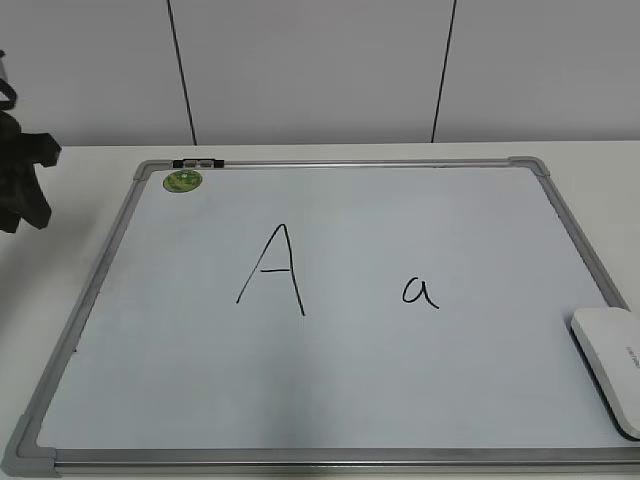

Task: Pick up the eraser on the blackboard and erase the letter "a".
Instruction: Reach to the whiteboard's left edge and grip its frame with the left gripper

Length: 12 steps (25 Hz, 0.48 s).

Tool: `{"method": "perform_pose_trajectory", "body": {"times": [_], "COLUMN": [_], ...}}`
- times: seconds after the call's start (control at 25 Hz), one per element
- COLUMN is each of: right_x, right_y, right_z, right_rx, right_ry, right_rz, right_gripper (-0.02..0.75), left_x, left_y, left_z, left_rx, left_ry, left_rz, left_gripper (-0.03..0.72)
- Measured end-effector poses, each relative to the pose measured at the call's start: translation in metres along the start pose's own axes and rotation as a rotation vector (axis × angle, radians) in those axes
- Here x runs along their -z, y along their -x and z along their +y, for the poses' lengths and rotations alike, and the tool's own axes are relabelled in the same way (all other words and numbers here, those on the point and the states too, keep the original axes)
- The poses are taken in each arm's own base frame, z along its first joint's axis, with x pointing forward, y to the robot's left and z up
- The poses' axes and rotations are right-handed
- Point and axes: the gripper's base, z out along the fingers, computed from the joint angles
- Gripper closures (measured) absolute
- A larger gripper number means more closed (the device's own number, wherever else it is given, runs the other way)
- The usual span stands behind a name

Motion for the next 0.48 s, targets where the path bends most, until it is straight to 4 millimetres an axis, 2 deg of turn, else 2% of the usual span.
{"method": "perform_pose_trajectory", "body": {"times": [0.2,0.48], "right_x": [0.0,0.0], "right_y": [0.0,0.0], "right_z": [0.0,0.0], "right_rx": [-0.001,0.001], "right_ry": [0.002,-0.003], "right_rz": [0.0,0.0], "right_gripper": [0.183,0.183], "left_x": [-0.025,-0.042], "left_y": [0.014,0.039], "left_z": [-0.01,-0.024], "left_rx": [-0.083,-0.135], "left_ry": [0.05,0.067], "left_rz": [0.037,0.046], "left_gripper": [0.445,0.445]}}
